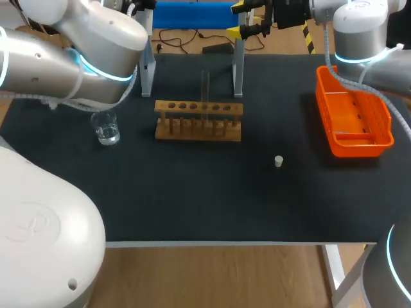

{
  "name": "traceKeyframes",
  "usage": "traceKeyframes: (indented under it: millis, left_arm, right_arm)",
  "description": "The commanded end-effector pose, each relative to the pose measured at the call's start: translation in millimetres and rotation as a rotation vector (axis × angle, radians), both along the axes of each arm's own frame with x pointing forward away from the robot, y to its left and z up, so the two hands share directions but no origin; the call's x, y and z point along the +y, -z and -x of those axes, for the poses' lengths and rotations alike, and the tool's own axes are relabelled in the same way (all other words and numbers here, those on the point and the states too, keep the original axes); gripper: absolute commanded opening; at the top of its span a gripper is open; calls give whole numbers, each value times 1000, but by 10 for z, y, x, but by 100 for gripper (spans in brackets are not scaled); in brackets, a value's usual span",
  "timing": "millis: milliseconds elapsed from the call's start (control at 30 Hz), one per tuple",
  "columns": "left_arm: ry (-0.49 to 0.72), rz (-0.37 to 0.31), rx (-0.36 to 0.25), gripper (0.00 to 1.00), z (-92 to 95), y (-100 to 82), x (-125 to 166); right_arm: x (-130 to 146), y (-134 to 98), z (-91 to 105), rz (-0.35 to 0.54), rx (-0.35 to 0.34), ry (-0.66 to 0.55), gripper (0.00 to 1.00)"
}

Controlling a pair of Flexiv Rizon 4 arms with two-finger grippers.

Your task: Invert the test tube, pick up the pipette, mount the tip to pipette, aspirate from beaker and dispense into the tube, eject the tip, return the pipette, and cap with the stopper.

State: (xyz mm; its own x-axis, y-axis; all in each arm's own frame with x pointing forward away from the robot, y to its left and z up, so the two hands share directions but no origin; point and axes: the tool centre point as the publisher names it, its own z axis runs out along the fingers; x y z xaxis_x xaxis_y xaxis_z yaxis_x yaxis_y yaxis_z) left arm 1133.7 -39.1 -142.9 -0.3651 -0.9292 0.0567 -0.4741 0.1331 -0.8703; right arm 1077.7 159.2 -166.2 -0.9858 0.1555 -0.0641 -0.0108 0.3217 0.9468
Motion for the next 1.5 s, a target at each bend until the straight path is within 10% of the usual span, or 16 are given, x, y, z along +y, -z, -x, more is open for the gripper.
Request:
traceKeyframes:
  millis: [33,900,1500]
  left_arm:
    - [-40,-23,20,0,-89,36,-82]
    - [-113,-84,103,0,-454,381,-129]
    - [-128,-62,143,0,-310,611,-203]
  right_arm:
    - [-8,-7,-6,3,3,-3,100]
    - [-8,-7,-6,3,3,-3,100]
    - [-8,-7,-6,3,3,-3,100]
